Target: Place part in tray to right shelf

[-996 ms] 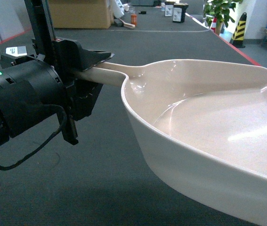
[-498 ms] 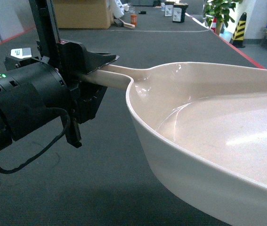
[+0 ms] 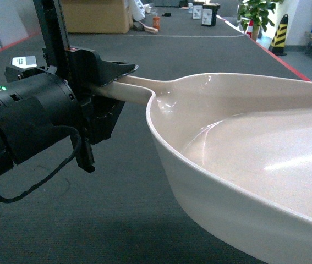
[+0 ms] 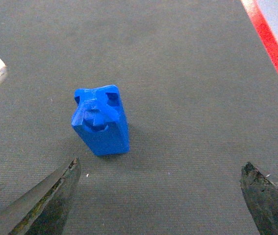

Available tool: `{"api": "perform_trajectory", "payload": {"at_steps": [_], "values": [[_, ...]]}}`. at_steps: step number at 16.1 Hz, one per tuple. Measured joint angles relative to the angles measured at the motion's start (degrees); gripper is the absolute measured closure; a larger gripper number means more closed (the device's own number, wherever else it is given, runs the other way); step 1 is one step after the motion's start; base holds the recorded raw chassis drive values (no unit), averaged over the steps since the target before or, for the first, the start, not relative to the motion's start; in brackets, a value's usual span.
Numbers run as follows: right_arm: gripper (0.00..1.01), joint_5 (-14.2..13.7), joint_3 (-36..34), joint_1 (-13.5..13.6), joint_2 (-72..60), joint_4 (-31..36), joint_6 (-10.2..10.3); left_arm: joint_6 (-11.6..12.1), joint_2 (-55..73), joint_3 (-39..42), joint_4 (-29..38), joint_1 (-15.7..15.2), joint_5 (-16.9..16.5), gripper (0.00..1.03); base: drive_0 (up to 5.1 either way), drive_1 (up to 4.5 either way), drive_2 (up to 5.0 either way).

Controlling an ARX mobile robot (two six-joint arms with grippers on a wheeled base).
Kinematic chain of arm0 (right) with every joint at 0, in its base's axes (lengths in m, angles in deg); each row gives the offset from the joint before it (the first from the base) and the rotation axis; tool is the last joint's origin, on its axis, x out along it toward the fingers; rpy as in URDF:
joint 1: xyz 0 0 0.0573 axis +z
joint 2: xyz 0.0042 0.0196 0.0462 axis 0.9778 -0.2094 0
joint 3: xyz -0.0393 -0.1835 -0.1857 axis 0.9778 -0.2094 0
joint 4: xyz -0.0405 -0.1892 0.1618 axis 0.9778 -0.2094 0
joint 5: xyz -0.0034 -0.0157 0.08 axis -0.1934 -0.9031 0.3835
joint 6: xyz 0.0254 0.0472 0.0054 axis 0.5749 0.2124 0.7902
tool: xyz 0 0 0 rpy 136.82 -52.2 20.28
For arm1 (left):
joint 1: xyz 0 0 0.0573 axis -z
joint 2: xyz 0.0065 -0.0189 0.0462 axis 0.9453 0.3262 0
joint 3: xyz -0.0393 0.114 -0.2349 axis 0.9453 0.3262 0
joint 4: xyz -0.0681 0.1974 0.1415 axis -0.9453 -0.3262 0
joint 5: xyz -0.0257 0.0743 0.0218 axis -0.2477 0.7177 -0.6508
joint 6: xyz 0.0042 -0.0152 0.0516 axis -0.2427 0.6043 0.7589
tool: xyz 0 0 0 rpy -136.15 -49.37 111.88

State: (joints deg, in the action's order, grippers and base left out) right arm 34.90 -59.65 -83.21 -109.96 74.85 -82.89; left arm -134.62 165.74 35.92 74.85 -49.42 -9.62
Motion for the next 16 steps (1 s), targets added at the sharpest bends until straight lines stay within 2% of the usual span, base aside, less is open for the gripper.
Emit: {"api": "perform_trajectory", "payload": {"at_steps": [7, 11, 16], "values": [[0.03, 1.0, 13.4, 5.0, -26.8, 6.5, -3.5, 0.1, 0.0, 0.0, 0.0, -0.3, 0.5, 0.89, 0.0, 0.0, 0.0], [0.03, 5.2, 19.7, 6.9, -35.3, 10.2, -4.4, 0.0, 0.0, 0.0, 0.0, -0.1, 0.0, 0.89, 0.0, 0.0, 0.0], [0.04, 4.2, 21.9, 7.4, -38.3, 8.2, -4.6, 0.1, 0.0, 0.0, 0.0, -0.1, 0.1, 0.89, 0.0, 0.0, 0.0]]}}
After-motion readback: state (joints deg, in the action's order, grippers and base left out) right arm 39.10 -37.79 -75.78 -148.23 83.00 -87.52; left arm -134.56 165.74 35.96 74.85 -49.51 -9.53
